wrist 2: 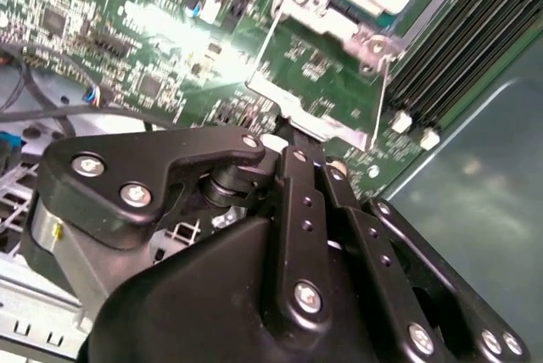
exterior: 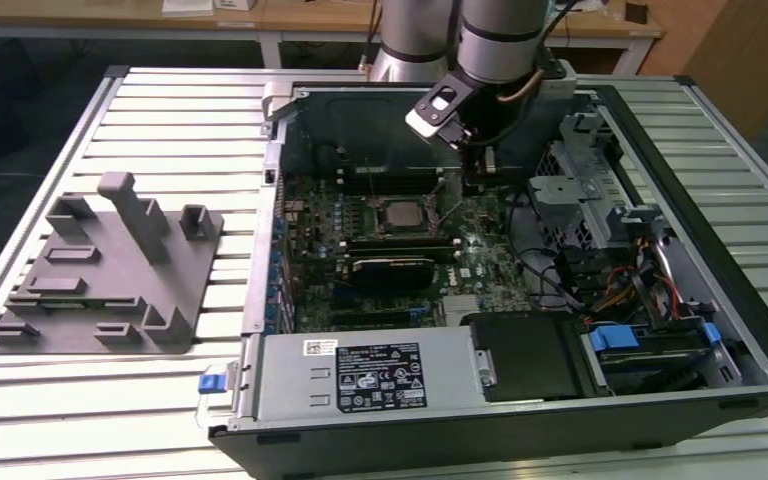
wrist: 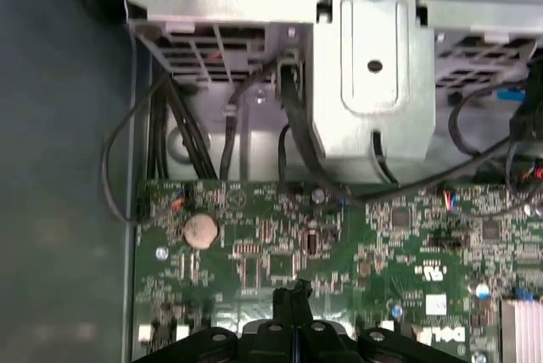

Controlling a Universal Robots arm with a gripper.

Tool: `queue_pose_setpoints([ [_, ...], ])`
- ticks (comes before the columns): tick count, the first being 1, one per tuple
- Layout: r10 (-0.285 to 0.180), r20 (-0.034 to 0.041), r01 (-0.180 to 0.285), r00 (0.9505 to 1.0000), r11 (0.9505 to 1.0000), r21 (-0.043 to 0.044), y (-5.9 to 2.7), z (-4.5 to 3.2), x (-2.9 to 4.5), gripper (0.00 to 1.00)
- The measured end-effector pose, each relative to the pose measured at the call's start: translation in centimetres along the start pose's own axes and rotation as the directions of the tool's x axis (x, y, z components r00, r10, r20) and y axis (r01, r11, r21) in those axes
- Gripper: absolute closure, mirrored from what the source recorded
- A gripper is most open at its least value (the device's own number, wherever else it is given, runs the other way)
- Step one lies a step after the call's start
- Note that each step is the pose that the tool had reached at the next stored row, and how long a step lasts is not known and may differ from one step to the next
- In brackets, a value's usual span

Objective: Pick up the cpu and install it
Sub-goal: 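Close the cpu cover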

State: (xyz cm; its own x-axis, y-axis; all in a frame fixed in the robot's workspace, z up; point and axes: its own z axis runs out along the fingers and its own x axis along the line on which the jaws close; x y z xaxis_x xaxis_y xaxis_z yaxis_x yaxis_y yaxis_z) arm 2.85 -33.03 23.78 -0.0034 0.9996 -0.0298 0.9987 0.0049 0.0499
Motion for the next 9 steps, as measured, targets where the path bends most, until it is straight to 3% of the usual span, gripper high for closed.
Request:
queue_pose_setpoints([
  [9,0.000,-0.0008,0.000,1.0000,1.0000,-0.0001,-2.33,-0.11,0.06,0.89],
])
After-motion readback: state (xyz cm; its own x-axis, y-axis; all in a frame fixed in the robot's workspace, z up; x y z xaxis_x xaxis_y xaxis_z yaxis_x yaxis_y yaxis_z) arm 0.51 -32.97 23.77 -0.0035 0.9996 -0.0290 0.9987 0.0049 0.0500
